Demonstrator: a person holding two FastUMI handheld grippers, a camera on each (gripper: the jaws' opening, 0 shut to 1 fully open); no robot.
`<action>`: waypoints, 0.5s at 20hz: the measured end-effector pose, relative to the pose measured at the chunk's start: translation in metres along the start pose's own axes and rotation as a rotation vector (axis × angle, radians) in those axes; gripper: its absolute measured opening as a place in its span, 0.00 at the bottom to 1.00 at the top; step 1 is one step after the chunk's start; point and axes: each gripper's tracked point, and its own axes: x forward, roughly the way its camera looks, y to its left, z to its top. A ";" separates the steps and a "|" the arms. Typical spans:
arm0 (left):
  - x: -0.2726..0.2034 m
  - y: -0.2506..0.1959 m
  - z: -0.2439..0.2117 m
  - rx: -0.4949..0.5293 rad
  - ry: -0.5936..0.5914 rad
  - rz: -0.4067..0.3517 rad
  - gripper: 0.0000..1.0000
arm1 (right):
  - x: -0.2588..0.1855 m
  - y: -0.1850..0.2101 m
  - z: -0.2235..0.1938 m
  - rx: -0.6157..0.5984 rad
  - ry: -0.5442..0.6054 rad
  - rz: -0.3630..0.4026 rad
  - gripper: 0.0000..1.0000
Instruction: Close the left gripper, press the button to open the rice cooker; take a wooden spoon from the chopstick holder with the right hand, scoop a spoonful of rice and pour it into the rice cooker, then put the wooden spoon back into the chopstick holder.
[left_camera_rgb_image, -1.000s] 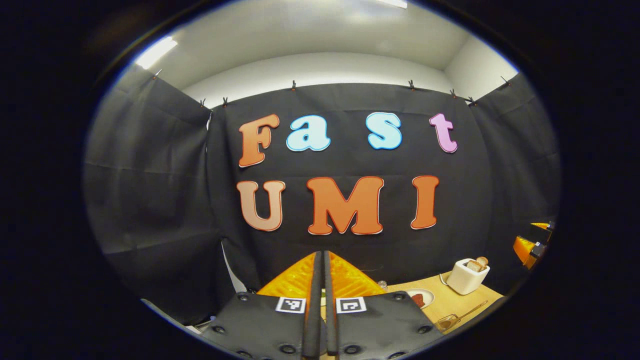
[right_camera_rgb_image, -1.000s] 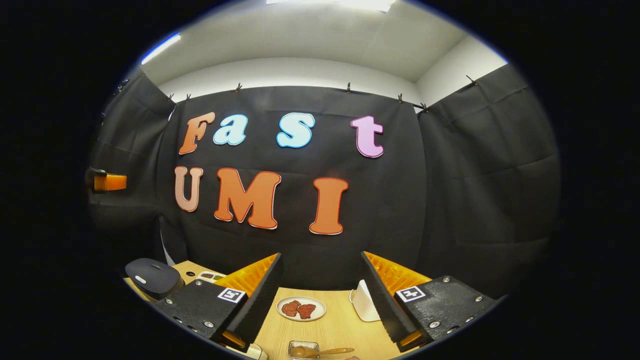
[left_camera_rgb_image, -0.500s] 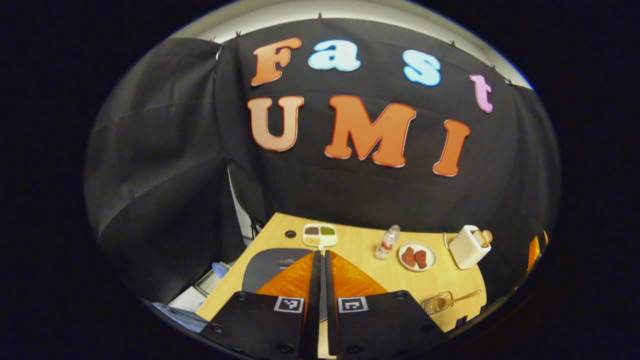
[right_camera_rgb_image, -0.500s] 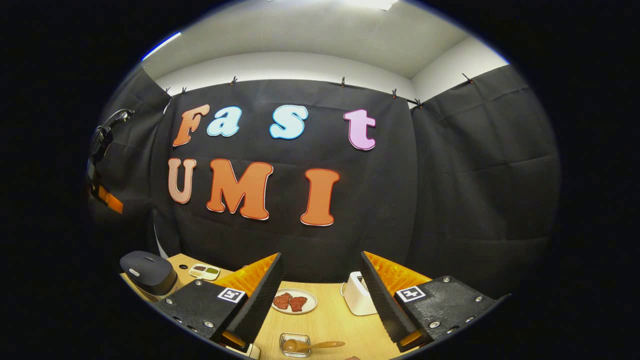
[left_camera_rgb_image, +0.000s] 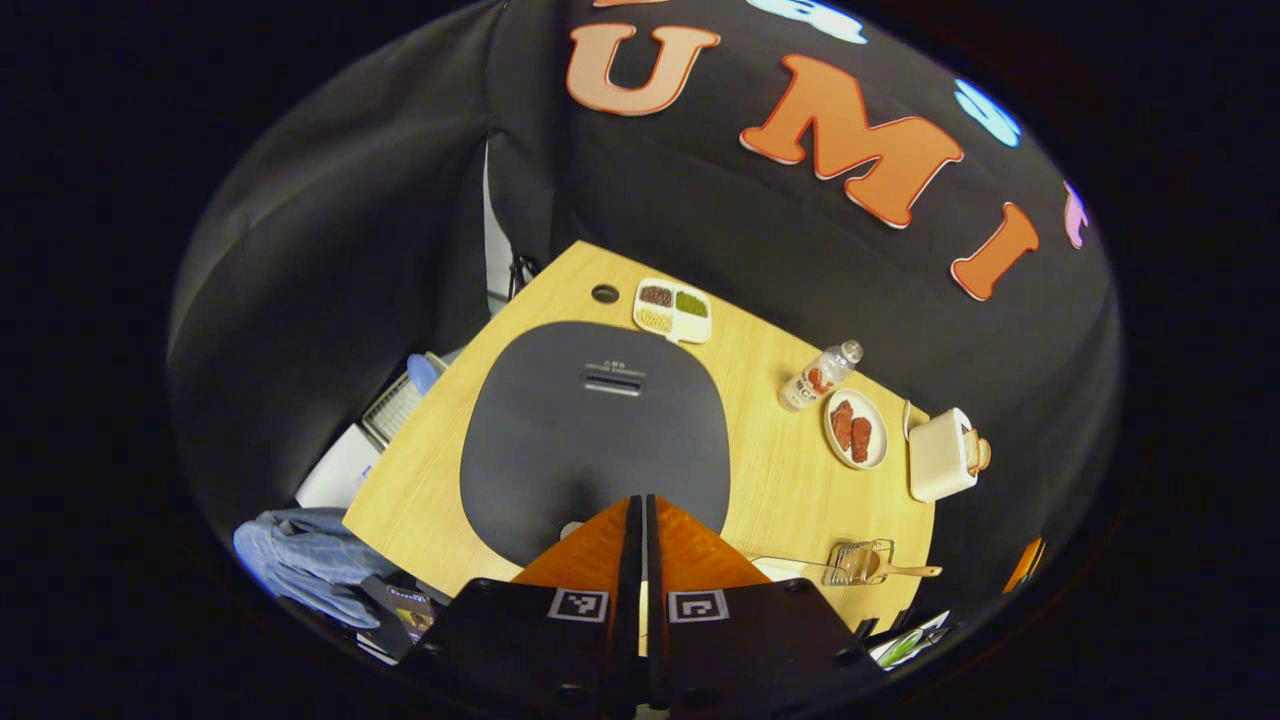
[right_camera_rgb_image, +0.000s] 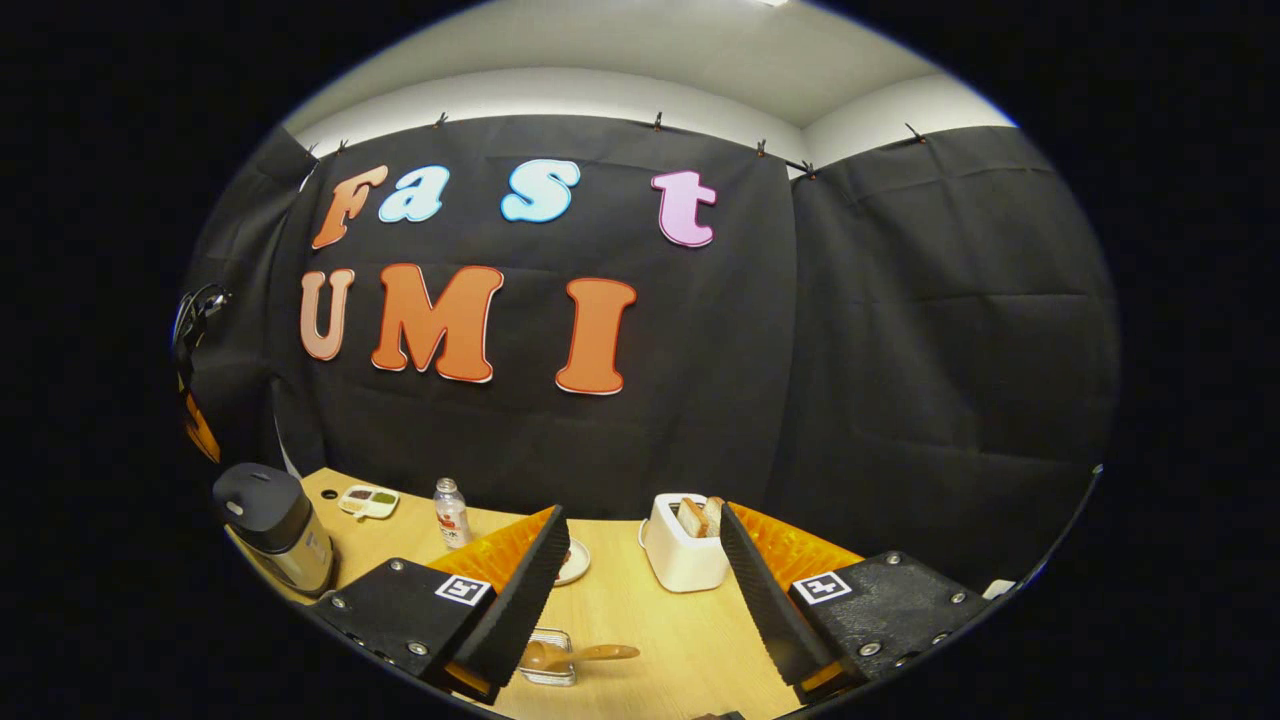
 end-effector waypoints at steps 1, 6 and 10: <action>0.008 0.004 -0.004 -0.011 0.032 0.006 0.10 | 0.000 -0.001 -0.002 -0.002 0.008 -0.009 0.94; 0.037 0.017 -0.029 -0.109 0.168 0.029 0.07 | -0.002 -0.005 -0.019 -0.009 0.045 -0.026 0.94; 0.054 0.026 -0.045 -0.144 0.217 0.056 0.08 | -0.006 -0.002 -0.033 -0.012 0.072 -0.017 0.94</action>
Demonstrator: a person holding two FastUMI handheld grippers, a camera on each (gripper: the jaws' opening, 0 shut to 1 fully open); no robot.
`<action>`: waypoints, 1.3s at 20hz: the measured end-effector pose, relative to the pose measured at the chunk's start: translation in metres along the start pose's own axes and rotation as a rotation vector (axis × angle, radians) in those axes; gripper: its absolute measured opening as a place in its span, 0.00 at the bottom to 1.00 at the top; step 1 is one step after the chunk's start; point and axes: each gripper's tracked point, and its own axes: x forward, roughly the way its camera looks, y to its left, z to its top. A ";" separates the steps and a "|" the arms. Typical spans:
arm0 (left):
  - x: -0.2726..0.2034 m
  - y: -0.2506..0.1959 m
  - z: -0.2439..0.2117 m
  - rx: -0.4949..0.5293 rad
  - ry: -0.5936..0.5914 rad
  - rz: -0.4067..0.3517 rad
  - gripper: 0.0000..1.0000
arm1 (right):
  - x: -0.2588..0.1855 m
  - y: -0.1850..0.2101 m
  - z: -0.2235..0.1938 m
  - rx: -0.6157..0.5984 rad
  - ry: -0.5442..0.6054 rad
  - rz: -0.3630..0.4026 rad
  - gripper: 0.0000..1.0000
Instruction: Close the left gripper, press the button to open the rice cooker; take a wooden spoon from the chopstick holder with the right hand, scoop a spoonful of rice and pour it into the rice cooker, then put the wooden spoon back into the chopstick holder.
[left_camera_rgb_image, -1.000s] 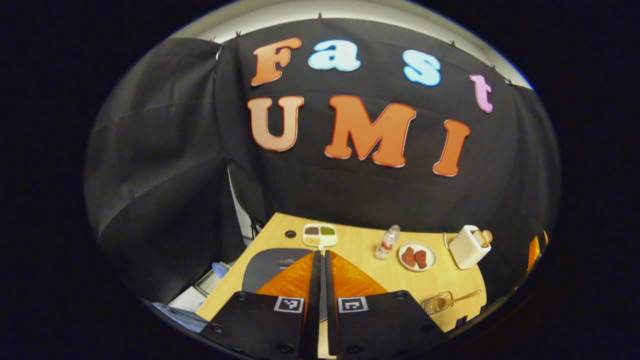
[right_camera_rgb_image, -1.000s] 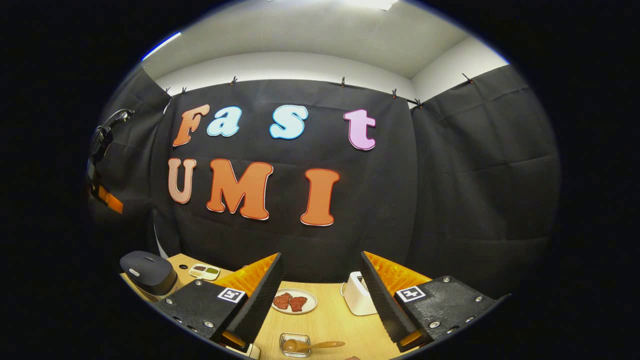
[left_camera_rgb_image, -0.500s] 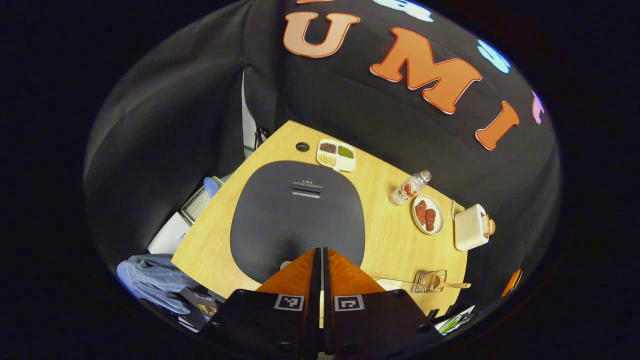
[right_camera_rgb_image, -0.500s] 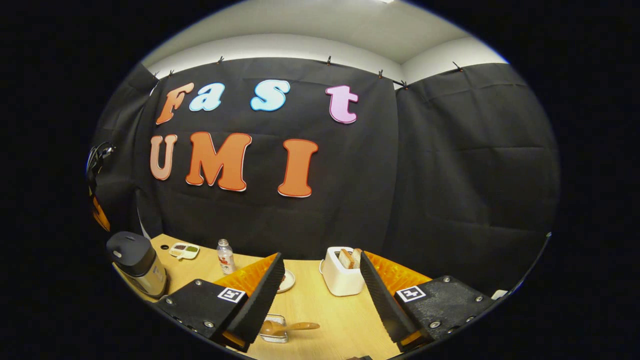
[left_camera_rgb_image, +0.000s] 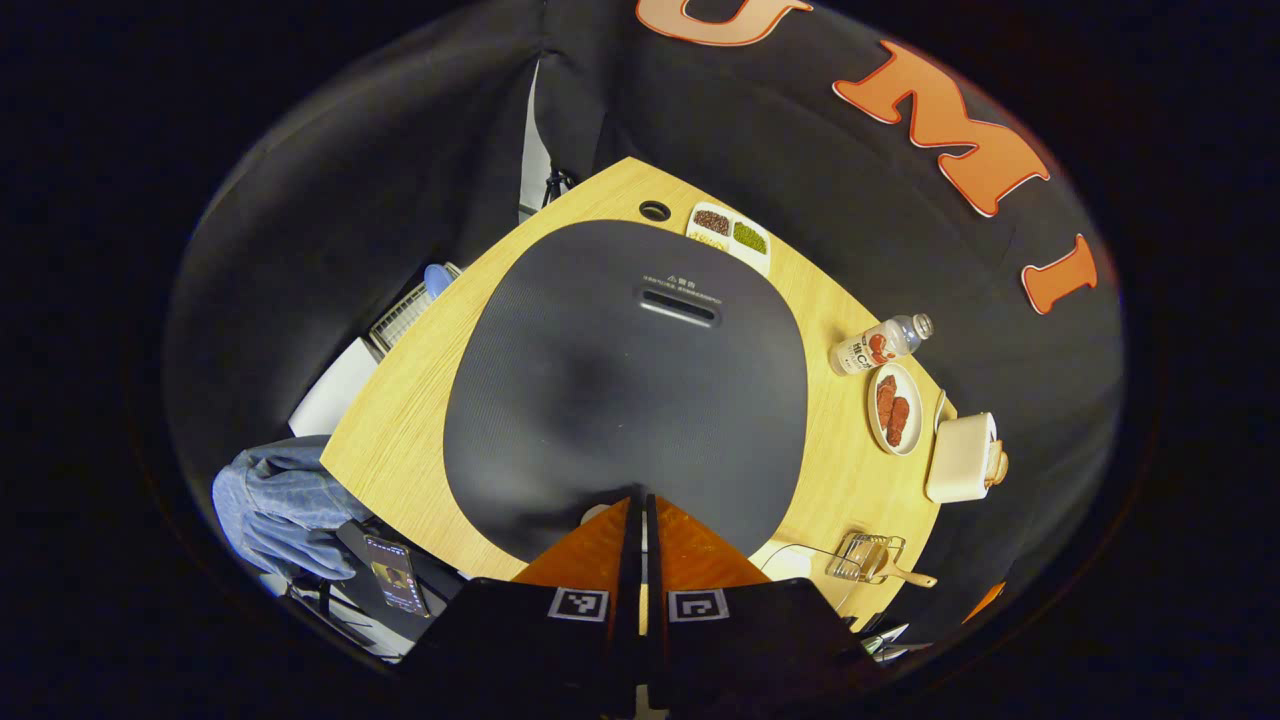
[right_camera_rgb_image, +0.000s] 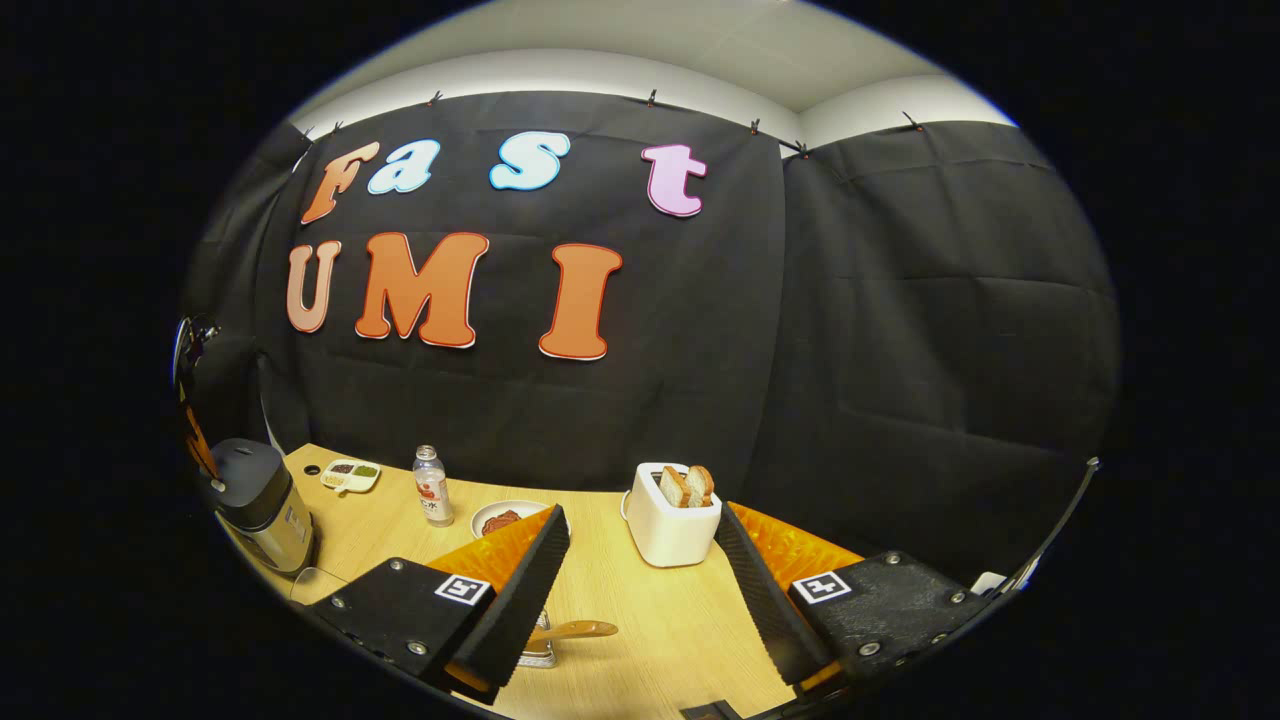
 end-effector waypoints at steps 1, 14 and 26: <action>-0.007 0.002 0.003 -0.004 -0.012 0.005 0.08 | 0.000 0.000 -0.003 -0.006 0.008 -0.001 0.94; -0.039 -0.006 0.019 0.075 -0.367 0.000 0.06 | 0.006 0.017 -0.050 0.063 0.140 0.074 0.94; -0.182 -0.050 0.056 0.351 -1.027 0.121 0.24 | 0.018 0.043 -0.110 0.097 0.305 0.189 0.94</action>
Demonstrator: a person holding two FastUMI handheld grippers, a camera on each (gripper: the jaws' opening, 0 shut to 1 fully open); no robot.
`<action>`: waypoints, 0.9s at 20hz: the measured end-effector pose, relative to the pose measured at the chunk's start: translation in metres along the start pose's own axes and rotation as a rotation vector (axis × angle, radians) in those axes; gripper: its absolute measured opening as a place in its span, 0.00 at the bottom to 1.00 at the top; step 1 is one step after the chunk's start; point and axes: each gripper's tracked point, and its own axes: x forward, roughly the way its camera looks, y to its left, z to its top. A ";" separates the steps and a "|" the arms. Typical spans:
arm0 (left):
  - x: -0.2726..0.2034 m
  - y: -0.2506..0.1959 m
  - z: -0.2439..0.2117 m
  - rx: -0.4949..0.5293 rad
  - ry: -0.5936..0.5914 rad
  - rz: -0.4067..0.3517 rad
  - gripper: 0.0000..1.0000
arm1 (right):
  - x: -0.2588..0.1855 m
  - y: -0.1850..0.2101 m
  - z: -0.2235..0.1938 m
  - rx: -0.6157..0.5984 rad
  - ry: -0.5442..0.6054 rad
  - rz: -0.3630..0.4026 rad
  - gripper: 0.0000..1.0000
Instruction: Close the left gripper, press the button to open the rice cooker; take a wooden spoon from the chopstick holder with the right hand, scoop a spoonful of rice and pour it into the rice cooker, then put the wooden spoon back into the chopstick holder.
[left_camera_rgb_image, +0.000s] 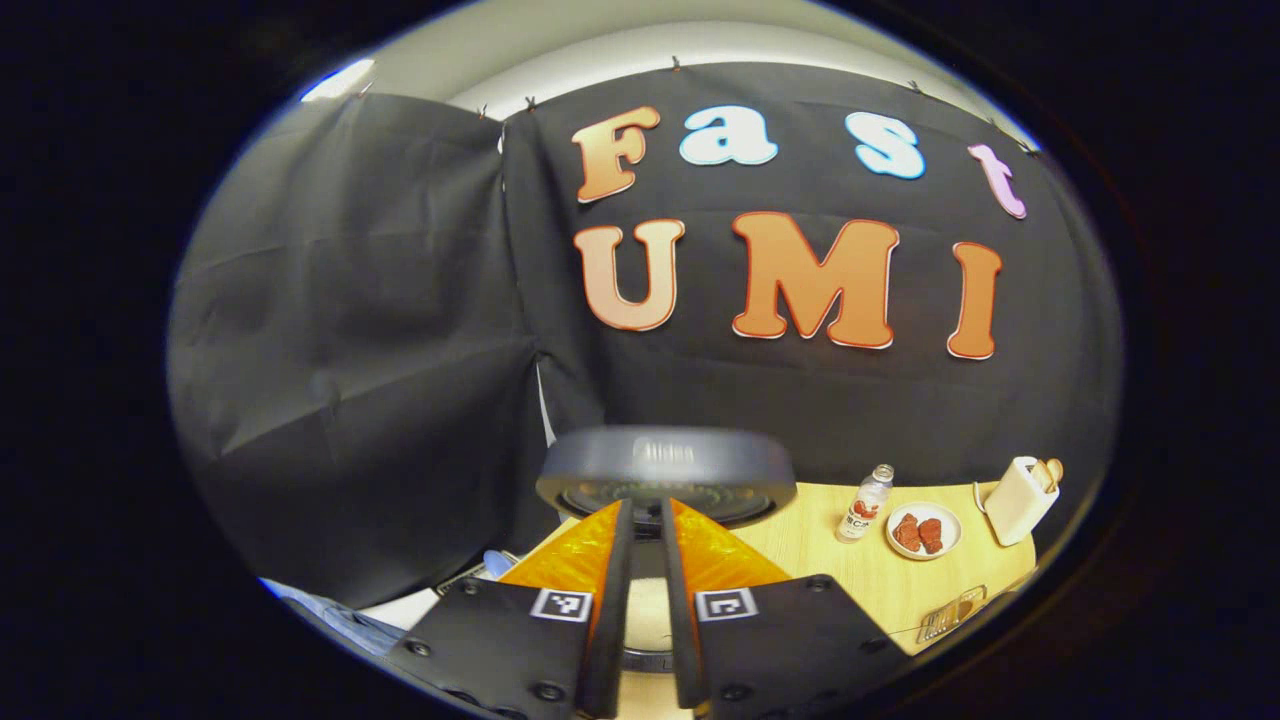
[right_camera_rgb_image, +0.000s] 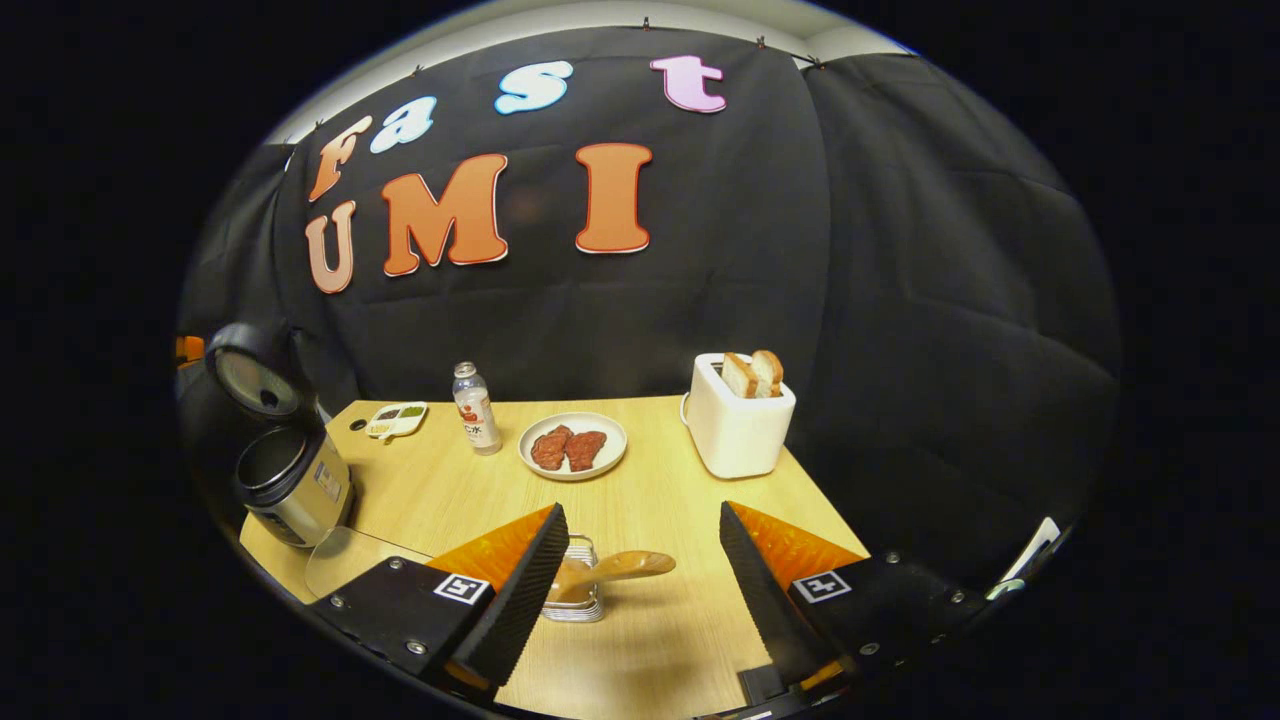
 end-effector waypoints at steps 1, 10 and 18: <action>-0.006 -0.001 0.002 0.016 -0.014 0.001 0.34 | 0.006 0.002 -0.008 0.006 0.021 0.013 0.95; -0.058 0.023 -0.009 0.038 -0.022 0.102 0.72 | 0.052 0.000 -0.073 0.027 0.196 0.068 0.95; -0.098 0.035 -0.011 0.060 -0.031 0.180 0.79 | 0.078 0.029 -0.101 0.238 0.263 0.174 0.79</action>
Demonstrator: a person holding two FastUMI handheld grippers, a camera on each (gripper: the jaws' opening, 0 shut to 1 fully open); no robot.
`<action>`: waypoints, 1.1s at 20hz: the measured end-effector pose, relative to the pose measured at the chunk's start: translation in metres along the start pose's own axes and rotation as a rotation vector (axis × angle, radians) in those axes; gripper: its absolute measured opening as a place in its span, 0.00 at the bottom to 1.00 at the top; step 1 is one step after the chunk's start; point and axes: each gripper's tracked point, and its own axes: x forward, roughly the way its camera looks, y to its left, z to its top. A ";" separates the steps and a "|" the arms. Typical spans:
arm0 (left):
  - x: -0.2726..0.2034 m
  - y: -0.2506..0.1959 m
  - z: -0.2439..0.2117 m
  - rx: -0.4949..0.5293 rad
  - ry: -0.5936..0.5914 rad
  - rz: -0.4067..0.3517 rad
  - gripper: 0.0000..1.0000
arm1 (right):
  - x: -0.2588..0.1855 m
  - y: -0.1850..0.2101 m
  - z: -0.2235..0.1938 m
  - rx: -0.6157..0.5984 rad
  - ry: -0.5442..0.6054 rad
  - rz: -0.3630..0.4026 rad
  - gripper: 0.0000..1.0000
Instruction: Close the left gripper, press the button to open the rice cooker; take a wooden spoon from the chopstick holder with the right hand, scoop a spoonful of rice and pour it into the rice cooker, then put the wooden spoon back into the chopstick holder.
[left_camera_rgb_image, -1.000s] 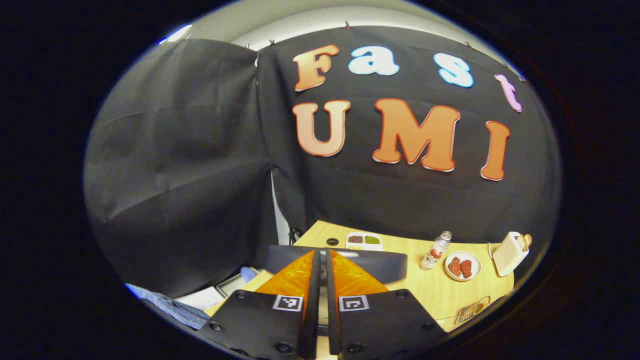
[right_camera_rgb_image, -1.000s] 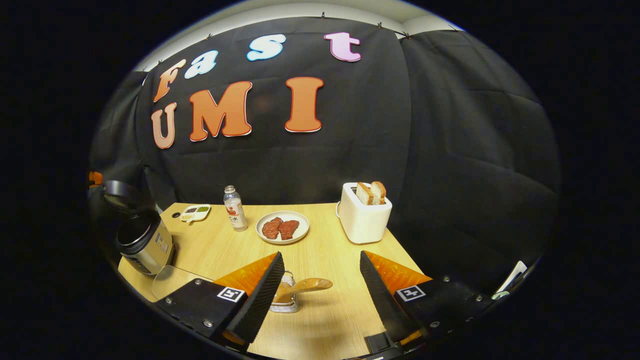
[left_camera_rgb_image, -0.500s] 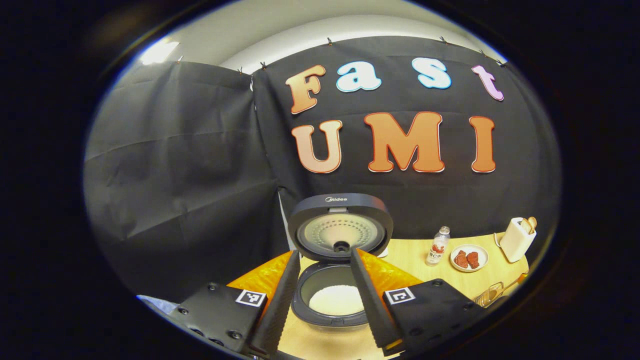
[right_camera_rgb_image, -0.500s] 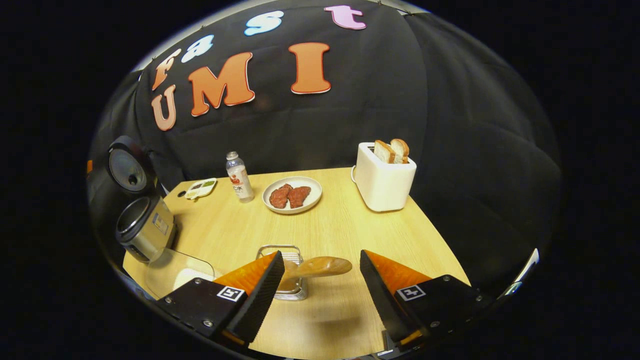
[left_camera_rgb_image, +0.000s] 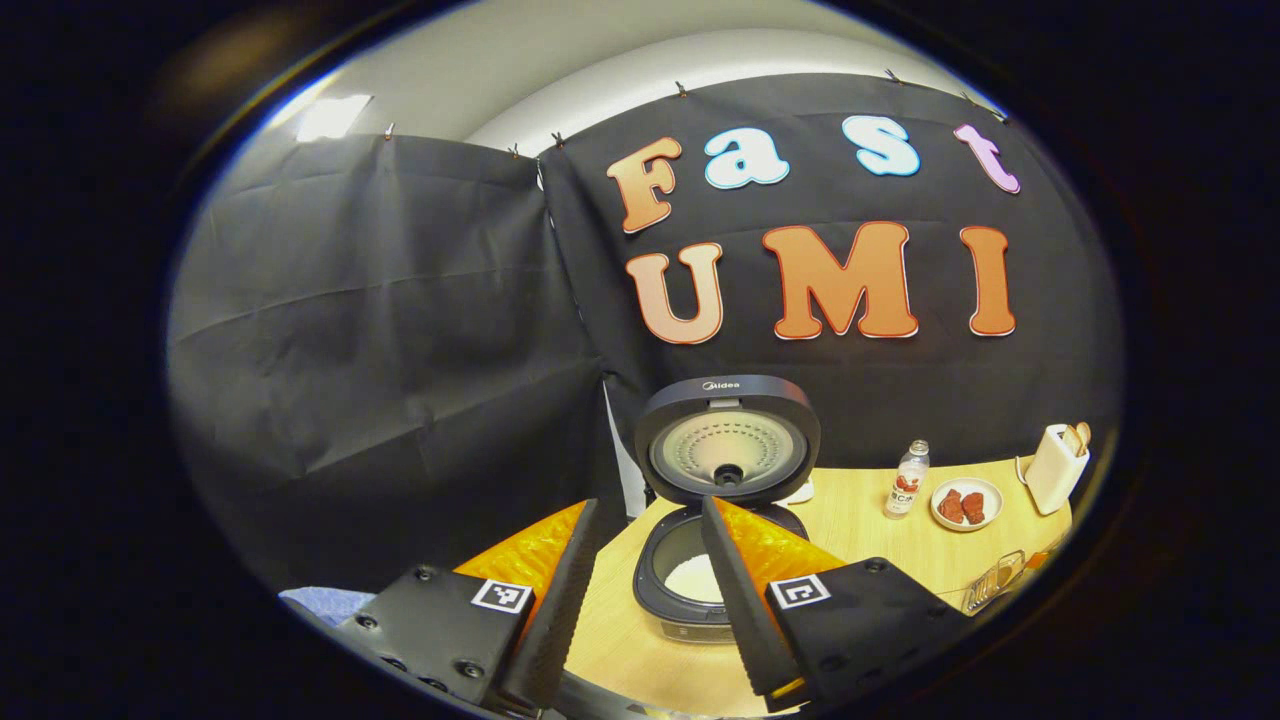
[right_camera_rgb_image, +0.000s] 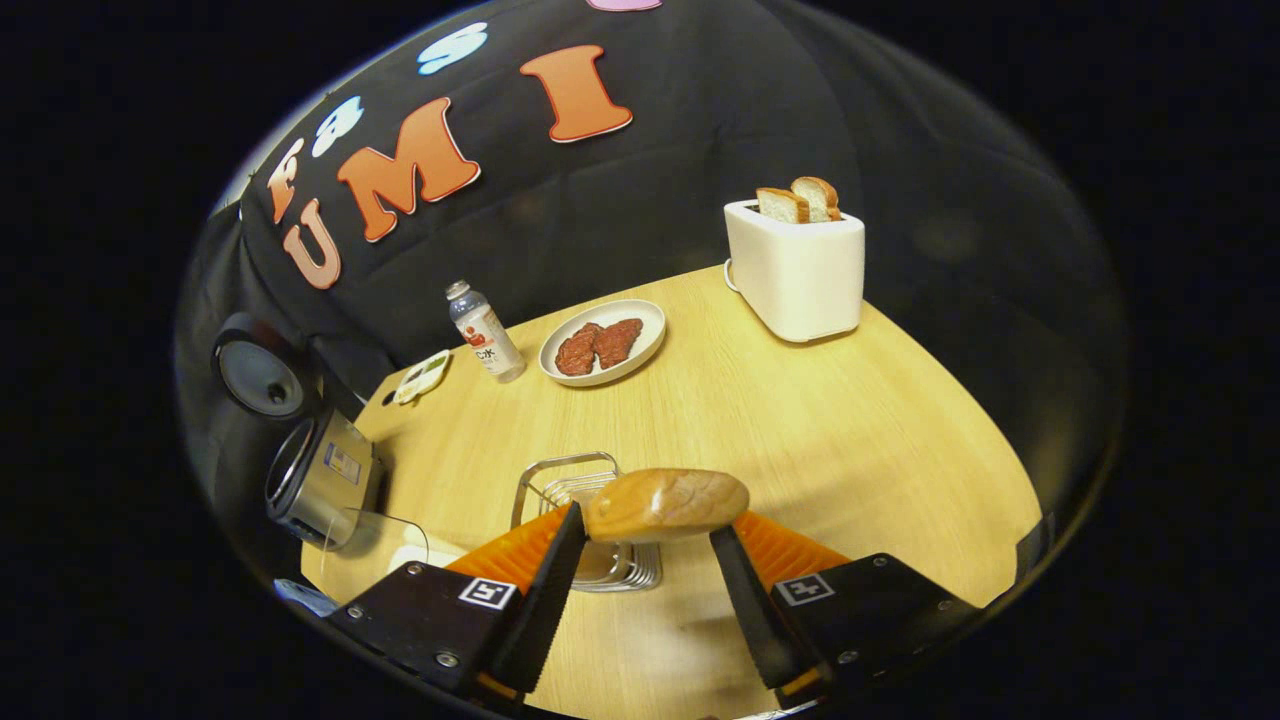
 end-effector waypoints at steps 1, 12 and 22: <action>-0.002 -0.001 0.000 0.005 0.003 0.003 0.72 | 0.002 0.001 0.006 0.018 -0.019 0.010 0.72; -0.009 -0.020 -0.008 0.026 0.002 -0.060 0.72 | 0.017 0.029 0.015 0.147 -0.023 0.066 0.18; 0.015 -0.010 0.004 -0.044 -0.067 -0.119 0.86 | -0.051 0.054 0.062 0.131 -0.124 0.040 0.16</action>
